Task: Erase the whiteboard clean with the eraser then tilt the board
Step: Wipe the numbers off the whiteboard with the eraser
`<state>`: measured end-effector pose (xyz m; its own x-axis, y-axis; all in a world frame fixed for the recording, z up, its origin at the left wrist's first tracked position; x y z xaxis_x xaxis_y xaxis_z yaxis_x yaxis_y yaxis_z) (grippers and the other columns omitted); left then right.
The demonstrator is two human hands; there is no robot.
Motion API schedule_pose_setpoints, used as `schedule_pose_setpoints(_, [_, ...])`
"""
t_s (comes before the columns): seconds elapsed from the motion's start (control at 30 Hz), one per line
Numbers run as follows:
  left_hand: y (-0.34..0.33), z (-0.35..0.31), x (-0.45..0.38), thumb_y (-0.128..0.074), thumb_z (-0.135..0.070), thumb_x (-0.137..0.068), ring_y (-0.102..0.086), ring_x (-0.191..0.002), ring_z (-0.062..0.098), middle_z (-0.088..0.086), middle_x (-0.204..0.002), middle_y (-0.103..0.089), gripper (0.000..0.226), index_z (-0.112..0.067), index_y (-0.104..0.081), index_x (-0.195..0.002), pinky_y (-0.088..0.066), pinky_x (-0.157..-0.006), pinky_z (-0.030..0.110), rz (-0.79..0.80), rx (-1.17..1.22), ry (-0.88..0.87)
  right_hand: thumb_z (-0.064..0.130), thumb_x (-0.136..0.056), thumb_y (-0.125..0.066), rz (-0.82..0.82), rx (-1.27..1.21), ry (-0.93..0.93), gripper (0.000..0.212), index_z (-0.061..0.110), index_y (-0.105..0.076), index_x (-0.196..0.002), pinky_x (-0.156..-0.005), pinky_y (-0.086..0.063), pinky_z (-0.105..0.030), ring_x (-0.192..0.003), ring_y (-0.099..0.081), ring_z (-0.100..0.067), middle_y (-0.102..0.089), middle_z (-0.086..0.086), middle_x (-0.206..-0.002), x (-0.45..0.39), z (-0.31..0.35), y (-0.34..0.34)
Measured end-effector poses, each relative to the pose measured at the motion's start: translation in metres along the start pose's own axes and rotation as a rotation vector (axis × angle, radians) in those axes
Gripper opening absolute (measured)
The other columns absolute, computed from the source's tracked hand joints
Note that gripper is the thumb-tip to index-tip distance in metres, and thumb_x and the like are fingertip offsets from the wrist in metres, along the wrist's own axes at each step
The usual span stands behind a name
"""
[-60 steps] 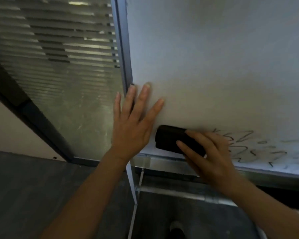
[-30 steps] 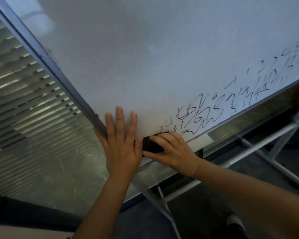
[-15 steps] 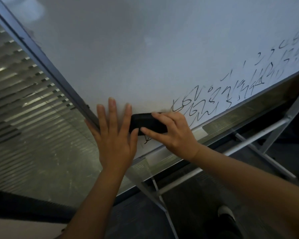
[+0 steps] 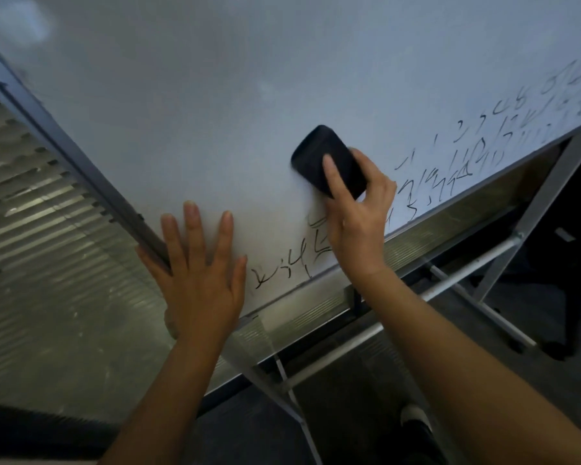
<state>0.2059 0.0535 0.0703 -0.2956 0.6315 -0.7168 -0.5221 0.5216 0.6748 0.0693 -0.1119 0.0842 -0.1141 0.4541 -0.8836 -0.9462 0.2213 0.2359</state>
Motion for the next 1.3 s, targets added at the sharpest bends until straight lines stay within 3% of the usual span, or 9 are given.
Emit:
schedule_pose_setpoints(0.07, [0.0, 0.0, 0.0, -0.028, -0.046, -0.102, 0.028, -0.145, 0.022, -0.001, -0.16, 0.026, 0.057, -0.027, -0.012, -0.153, 0.018, -0.112, 0.057, 0.006, 0.006, 0.025, -0.004, -0.082, -0.068, 0.049, -0.022, -0.034, 0.067, 0.027, -0.037, -0.134, -0.086, -0.047, -0.043, -0.106, -0.047, -0.043, -0.048, -0.028, -0.131, 0.018, 0.011, -0.008])
schedule_pose_setpoints(0.13, [0.0, 0.0, 0.0, -0.029, -0.044, -0.101, 0.027, -0.145, 0.021, 0.007, -0.161, 0.011, 0.057, -0.027, -0.014, -0.153, 0.01, -0.111, 0.064, 0.01, 0.037, 0.048, -0.005, -0.078, -0.073, 0.093, -0.025, 0.029, 0.072, 0.027, -0.038, -0.133, -0.084, -0.049, -0.042, -0.106, -0.045, -0.037, -0.045, -0.022, -0.131, 0.042, 0.028, -0.017])
schedule_pose_setpoints(0.27, [0.002, -0.003, 0.0, -0.031, -0.042, -0.1, 0.027, -0.145, 0.019, 0.01, -0.16, 0.003, 0.058, -0.027, -0.014, -0.153, 0.008, -0.11, 0.064, 0.003, 0.064, 0.036, 0.002, -0.084, -0.066, 0.163, -0.031, 0.15, 0.059, 0.025, -0.041, -0.132, -0.085, -0.05, -0.04, -0.106, -0.042, -0.03, -0.04, -0.013, -0.13, 0.061, 0.038, -0.023])
schedule_pose_setpoints(0.4, [-0.002, -0.005, 0.001, -0.033, -0.043, -0.099, 0.028, -0.145, 0.019, -0.004, -0.158, 0.031, 0.061, -0.028, -0.011, -0.153, 0.024, -0.111, 0.052, 0.003, 0.024, 0.019, 0.0, -0.082, -0.069, 0.141, -0.066, -0.029, 0.065, 0.024, -0.037, -0.133, -0.085, -0.05, -0.047, -0.101, -0.051, -0.042, -0.052, -0.028, -0.123, 0.028, 0.012, -0.012])
schedule_pose_setpoints(0.63, [-0.004, -0.005, 0.005, -0.029, -0.046, -0.1, 0.026, -0.146, 0.023, 0.0, -0.158, 0.031, 0.064, -0.029, -0.002, -0.155, 0.02, -0.111, 0.059, -0.008, 0.008, 0.034, -0.003, -0.086, -0.063, 0.089, -0.029, -0.1, 0.065, 0.024, -0.033, -0.137, -0.098, -0.037, -0.033, -0.11, -0.046, -0.04, -0.046, -0.028, -0.128, 0.003, -0.003, -0.001])
schedule_pose_setpoints(0.9, [0.001, -0.016, 0.002, -0.036, -0.041, -0.098, 0.025, -0.146, 0.025, 0.005, -0.16, 0.025, 0.063, -0.026, -0.013, -0.154, 0.018, -0.109, 0.063, -0.001, 0.03, 0.051, 0.002, -0.078, -0.075, 0.166, -0.117, -0.28, 0.077, 0.02, -0.037, -0.143, -0.086, -0.046, -0.038, -0.102, -0.048, -0.039, -0.048, -0.028, -0.116, 0.056, -0.003, -0.013])
schedule_pose_setpoints(1.03, [0.011, -0.032, -0.015, -0.035, -0.04, -0.098, 0.027, -0.145, 0.028, 0.006, -0.156, 0.033, 0.064, -0.024, -0.012, -0.155, 0.02, -0.114, 0.055, -0.03, 0.024, 0.023, 0.014, -0.086, -0.068, 0.088, -0.167, -0.482, 0.081, 0.032, -0.014, -0.144, -0.09, -0.036, -0.028, -0.109, -0.042, -0.028, -0.038, -0.014, -0.118, 0.033, -0.034, -0.01])
schedule_pose_setpoints(1.2, [0.021, -0.075, -0.069, -0.039, -0.035, -0.102, 0.031, -0.143, 0.027, 0.006, -0.157, 0.03, 0.064, -0.029, -0.005, -0.156, 0.019, -0.112, 0.057, -0.11, -0.078, -0.317, 0.021, -0.092, -0.062, 0.011, -0.185, -0.603, 0.074, 0.033, -0.017, -0.149, -0.089, -0.037, -0.019, -0.102, -0.04, -0.016, -0.03, -0.002, -0.11, 0.009, -0.061, 0.002])
schedule_pose_setpoints(1.3, [0.021, -0.094, -0.094, -0.03, -0.041, -0.105, 0.006, -0.15, 0.031, 0.007, -0.163, 0.005, 0.058, -0.025, -0.008, -0.157, 0.01, -0.111, 0.063, -0.197, -0.245, -0.5, 0.023, -0.092, -0.062, 0.041, -0.175, -0.619, 0.074, 0.033, -0.015, -0.148, -0.094, -0.035, -0.02, -0.102, -0.039, -0.013, -0.031, -0.002, -0.111, 0.02, -0.056, -0.001])
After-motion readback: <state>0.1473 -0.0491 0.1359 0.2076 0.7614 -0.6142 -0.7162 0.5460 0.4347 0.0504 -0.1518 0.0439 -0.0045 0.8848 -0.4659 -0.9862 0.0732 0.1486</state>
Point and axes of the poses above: each hand's wrist, its own x-axis away from the middle knuckle, its own y-axis out of the back of the hand, z = x × y, the point moved 8 cm from there along -x, towards the middle knuckle
